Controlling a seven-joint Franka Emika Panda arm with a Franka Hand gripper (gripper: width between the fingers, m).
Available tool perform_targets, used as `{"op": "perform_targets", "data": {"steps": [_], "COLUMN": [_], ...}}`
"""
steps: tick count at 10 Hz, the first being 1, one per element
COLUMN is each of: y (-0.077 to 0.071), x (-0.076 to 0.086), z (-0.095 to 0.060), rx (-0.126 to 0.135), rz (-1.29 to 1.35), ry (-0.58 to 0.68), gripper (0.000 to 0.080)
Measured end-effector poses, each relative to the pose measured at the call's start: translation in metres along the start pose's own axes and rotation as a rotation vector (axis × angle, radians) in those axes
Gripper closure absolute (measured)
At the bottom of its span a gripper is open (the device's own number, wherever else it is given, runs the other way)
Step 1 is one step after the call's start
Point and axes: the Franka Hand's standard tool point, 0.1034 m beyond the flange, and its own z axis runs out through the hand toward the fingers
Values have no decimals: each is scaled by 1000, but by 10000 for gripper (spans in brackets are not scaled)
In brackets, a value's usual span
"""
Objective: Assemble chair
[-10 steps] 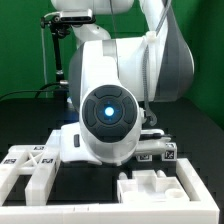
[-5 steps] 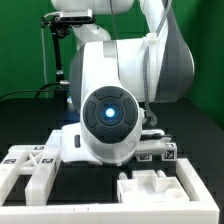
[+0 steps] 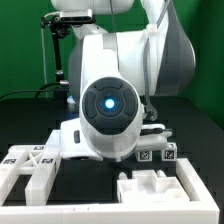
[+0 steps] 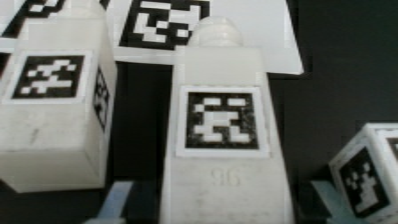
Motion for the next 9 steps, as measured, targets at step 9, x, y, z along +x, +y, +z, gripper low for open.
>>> {"op": "perform_targets", "data": {"steps": [9], "y": [-20], "x": [-21], "z": [-100], "rx": [1], "rz": [-33], "ry": [233], "gripper": [512]}}
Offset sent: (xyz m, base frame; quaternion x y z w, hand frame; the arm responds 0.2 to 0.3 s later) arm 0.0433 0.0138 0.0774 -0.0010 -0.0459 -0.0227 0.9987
